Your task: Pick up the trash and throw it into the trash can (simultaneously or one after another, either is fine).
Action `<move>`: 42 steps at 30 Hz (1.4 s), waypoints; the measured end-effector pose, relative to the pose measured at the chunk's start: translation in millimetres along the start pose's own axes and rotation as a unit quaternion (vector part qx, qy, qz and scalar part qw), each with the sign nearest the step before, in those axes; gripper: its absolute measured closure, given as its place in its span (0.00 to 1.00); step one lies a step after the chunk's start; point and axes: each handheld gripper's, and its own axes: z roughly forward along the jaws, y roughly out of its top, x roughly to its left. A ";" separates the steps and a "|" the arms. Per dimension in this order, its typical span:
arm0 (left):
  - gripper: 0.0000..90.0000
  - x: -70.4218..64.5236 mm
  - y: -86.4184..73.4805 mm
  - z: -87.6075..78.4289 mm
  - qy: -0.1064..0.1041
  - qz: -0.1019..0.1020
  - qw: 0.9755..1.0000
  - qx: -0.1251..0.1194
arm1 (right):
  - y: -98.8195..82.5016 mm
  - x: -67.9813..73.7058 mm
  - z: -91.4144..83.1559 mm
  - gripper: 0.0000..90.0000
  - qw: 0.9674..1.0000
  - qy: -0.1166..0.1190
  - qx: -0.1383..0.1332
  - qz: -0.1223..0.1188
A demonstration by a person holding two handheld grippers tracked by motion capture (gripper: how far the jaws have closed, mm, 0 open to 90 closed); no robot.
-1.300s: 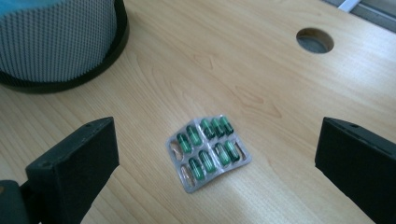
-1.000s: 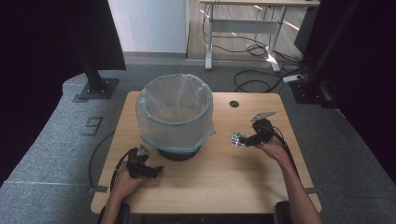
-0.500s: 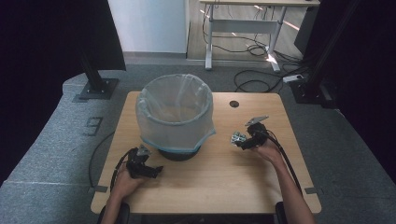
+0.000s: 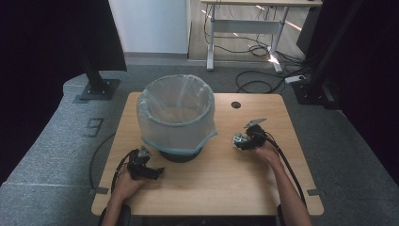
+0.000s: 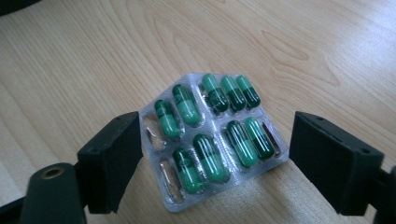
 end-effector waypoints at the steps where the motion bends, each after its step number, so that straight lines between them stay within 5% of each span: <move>1: 0.00 0.0 0.0 0.0 0.000 0.000 1.000 0.000 | -0.4 -0.8 0.7 0.21 1.000 0.001 -0.001 -0.001; 18: 0.00 0.0 0.0 0.0 0.000 0.000 1.000 0.000 | 0.2 2.3 0.3 0.51 1.000 0.001 0.003 0.004; 42: 0.00 0.1 0.1 -0.1 -0.001 0.000 1.000 0.001 | 18.2 8.1 -33.3 0.57 1.000 0.011 -0.020 0.002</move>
